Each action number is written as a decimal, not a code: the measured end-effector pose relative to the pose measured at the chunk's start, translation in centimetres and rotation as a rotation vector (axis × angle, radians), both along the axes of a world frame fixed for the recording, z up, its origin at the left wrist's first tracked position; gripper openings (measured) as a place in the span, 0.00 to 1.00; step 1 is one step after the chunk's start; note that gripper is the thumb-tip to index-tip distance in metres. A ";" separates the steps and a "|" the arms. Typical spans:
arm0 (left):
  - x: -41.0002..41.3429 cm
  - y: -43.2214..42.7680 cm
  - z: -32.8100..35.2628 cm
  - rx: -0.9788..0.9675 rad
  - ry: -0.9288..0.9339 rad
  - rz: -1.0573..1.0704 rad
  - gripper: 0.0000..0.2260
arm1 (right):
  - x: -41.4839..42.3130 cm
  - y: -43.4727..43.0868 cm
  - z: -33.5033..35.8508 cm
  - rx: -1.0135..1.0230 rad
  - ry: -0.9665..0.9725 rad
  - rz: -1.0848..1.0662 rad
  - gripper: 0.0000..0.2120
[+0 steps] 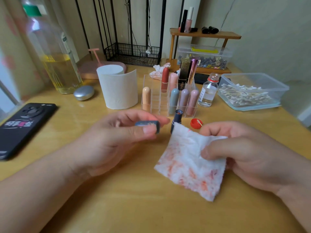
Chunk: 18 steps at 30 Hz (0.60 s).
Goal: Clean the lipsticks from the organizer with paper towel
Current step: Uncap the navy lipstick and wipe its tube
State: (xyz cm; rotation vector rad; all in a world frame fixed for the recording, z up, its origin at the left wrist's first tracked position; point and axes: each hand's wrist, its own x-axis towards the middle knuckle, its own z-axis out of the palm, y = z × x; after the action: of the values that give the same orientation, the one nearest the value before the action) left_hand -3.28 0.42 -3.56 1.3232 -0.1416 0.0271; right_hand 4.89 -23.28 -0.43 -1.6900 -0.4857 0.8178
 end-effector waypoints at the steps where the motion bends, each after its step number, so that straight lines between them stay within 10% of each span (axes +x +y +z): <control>1: -0.1 -0.2 0.0 0.053 -0.004 -0.040 0.12 | 0.3 -0.2 0.0 0.020 0.051 -0.004 0.17; 5: -0.7 -1.0 0.1 0.187 -0.049 -0.190 0.10 | 0.5 -0.4 0.0 0.105 0.226 0.057 0.29; 12: -1.1 -2.1 0.2 0.089 -0.001 -0.224 0.11 | 0.1 -0.6 0.5 0.329 0.442 0.167 0.09; 18: -0.9 -2.6 -0.1 -0.100 0.049 -0.039 0.12 | 0.7 -0.3 0.2 0.455 0.476 0.003 0.20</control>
State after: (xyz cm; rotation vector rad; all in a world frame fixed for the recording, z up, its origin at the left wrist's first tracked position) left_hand -4.18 -2.22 -3.70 1.2199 -0.1233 -0.0311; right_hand 5.56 -23.54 -0.27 -1.0347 -0.3109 0.9893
